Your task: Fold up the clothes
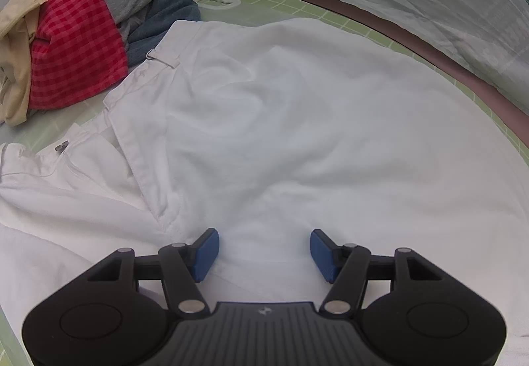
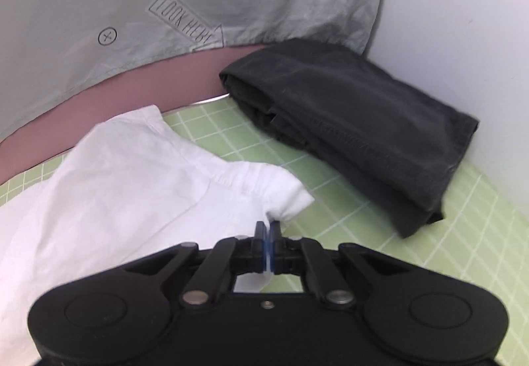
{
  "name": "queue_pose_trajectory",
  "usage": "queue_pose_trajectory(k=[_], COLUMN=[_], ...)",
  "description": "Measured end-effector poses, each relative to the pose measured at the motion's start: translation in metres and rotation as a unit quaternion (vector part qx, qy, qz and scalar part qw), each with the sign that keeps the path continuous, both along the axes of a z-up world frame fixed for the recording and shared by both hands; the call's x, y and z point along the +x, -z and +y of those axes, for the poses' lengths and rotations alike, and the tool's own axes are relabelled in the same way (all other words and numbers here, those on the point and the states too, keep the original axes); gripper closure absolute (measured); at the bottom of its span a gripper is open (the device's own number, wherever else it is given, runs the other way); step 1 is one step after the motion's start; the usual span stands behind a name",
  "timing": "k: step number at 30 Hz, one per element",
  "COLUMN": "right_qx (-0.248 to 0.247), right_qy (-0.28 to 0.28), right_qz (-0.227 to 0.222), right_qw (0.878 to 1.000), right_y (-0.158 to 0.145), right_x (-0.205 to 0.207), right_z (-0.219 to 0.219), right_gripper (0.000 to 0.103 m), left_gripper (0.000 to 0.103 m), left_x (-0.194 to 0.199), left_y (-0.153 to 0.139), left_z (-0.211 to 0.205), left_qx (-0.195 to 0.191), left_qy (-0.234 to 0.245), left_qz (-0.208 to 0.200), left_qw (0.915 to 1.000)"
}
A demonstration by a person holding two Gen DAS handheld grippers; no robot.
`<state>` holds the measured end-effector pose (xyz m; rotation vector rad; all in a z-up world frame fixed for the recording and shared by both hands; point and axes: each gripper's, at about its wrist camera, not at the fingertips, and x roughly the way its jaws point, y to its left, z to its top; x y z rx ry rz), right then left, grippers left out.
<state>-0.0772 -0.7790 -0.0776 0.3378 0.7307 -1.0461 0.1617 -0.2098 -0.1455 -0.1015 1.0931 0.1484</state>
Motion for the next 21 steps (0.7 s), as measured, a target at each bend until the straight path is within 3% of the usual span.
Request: queue_pose_trajectory(k=[4,6,7,9,14,21], right_qx=[0.041,0.056,0.052,0.037,0.054,0.112], right_qy=[0.042,0.051,0.053,0.061,0.045,0.062], right_qz=[0.029,0.019,0.016,0.017,-0.039,-0.078], right_qw=[0.998,0.997,0.997,0.997,0.997,0.989], right_y=[0.026,0.036,0.034,0.028,0.01,0.013], right_x=[-0.038,-0.051,-0.055,-0.061,-0.094,-0.17], right_z=[-0.003,-0.002,0.002,0.011,0.047,0.104], right_gripper=[0.101,0.097,0.093,0.066,0.051,0.048], left_gripper=[0.041,0.041,0.041,0.041,0.04,0.04], left_x=[0.0,-0.001,-0.002,-0.009,-0.041,-0.104], left_y=[0.0,-0.004,-0.007,-0.016,-0.04,-0.044], left_z=[0.002,0.005,0.007,0.014,0.041,0.076], left_qx=[-0.003,-0.01,-0.016,-0.03,-0.065,-0.08], left_qy=[0.001,0.0,-0.003,-0.012,-0.033,-0.046], left_qz=[0.001,-0.001,-0.003,-0.009,-0.032,-0.031], left_qw=[1.0,0.9999,0.9999,0.9994,0.9968,0.9952])
